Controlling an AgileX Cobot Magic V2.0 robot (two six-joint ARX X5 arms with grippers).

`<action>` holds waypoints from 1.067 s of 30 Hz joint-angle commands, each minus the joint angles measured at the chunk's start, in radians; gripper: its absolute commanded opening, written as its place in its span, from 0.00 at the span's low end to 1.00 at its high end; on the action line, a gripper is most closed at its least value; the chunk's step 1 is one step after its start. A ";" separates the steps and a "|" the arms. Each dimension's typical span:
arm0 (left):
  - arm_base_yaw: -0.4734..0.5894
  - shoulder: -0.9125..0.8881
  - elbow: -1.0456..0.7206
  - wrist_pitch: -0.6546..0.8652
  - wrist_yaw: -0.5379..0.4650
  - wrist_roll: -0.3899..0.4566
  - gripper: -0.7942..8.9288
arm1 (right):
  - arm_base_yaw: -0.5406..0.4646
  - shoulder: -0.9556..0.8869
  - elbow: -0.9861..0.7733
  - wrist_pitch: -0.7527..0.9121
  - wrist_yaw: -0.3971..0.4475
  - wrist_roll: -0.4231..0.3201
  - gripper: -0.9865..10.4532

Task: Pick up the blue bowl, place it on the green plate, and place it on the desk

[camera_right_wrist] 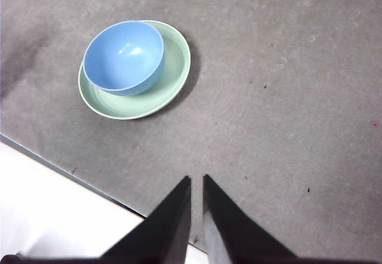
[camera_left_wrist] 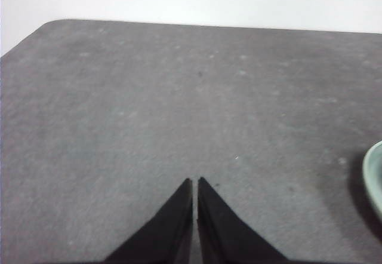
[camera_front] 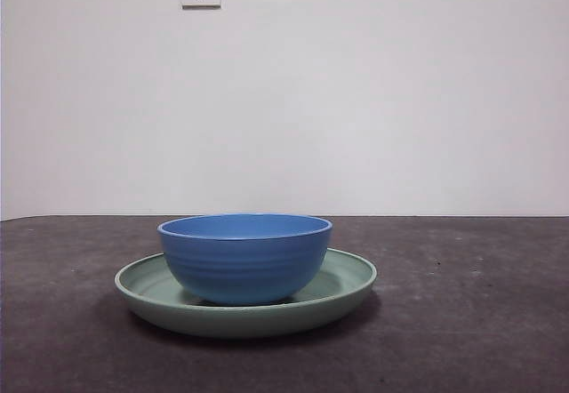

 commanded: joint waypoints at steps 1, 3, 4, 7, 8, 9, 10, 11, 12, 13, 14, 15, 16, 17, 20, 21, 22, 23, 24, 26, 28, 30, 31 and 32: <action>0.010 -0.026 -0.026 0.013 -0.005 -0.014 0.10 | 0.008 0.004 0.015 -0.034 0.000 -0.008 0.11; 0.016 -0.047 -0.035 -0.012 -0.006 -0.028 0.10 | 0.008 0.004 0.015 -0.034 0.000 -0.008 0.11; 0.018 -0.056 -0.035 -0.029 -0.006 -0.029 0.10 | 0.008 0.004 0.015 -0.034 0.000 -0.008 0.11; 0.019 -0.068 -0.035 -0.039 -0.006 -0.029 0.10 | 0.008 0.004 0.015 -0.034 0.000 -0.008 0.11; 0.019 -0.070 -0.035 -0.039 -0.006 -0.029 0.10 | 0.008 0.004 0.015 -0.034 0.000 -0.008 0.11; 0.019 -0.074 -0.035 -0.039 -0.006 -0.029 0.10 | 0.008 0.004 0.015 -0.034 0.000 -0.008 0.11; 0.019 -0.080 -0.035 -0.039 -0.006 -0.029 0.10 | 0.008 0.004 0.015 -0.034 0.000 -0.008 0.11; 0.019 -0.086 -0.035 -0.039 -0.006 -0.029 0.10 | 0.008 0.004 0.015 -0.034 0.000 -0.008 0.11; 0.019 -0.094 -0.035 -0.039 -0.006 -0.029 0.10 | 0.008 0.004 0.015 -0.034 0.000 -0.008 0.11; 0.019 -0.098 -0.035 -0.037 -0.006 -0.029 0.10 | 0.008 0.004 0.015 -0.034 0.000 -0.008 0.11; 0.019 -0.099 -0.035 -0.038 -0.006 -0.029 0.10 | 0.008 0.004 0.015 -0.034 0.000 -0.008 0.11; 0.019 -0.099 -0.035 -0.039 -0.006 -0.029 0.10 | 0.008 0.004 0.015 -0.034 0.000 -0.008 0.11; 0.019 -0.098 -0.035 -0.039 -0.006 -0.029 0.10 | 0.008 0.004 0.015 -0.034 0.000 -0.008 0.11; 0.019 -0.099 -0.035 -0.039 -0.006 -0.029 0.10 | 0.008 0.004 0.015 -0.034 0.000 -0.008 0.11; 0.019 -0.098 -0.035 -0.039 -0.006 -0.029 0.10 | 0.008 0.004 0.015 -0.034 0.000 -0.008 0.11; 0.019 -0.098 -0.035 -0.039 -0.006 -0.029 0.10 | 0.008 0.004 0.015 -0.034 0.000 -0.008 0.11; 0.019 -0.098 -0.035 -0.039 -0.006 -0.029 0.10 | 0.008 0.004 0.015 -0.034 0.000 -0.008 0.11; 0.019 -0.098 -0.035 -0.039 -0.006 -0.029 0.10 | 0.008 0.004 0.015 -0.034 0.000 -0.008 0.11; 0.019 -0.098 -0.035 -0.039 -0.006 -0.029 0.10 | 0.008 0.004 0.015 -0.034 0.000 -0.008 0.11; 0.019 -0.098 -0.035 -0.039 -0.006 -0.029 0.10 | 0.008 0.004 0.015 -0.034 0.000 -0.008 0.11; 0.019 -0.098 -0.035 -0.039 -0.006 -0.029 0.10 | 0.008 0.004 0.015 -0.034 0.000 -0.008 0.11; 0.019 -0.098 -0.035 -0.039 -0.006 -0.029 0.10 | 0.008 0.004 0.015 -0.034 0.000 -0.008 0.11; 0.019 -0.098 -0.035 -0.039 -0.006 -0.029 0.10 | 0.008 0.004 0.015 -0.034 0.000 -0.008 0.11; 0.019 -0.098 -0.035 -0.039 -0.006 -0.029 0.10 | 0.008 0.004 0.015 -0.034 0.000 -0.008 0.11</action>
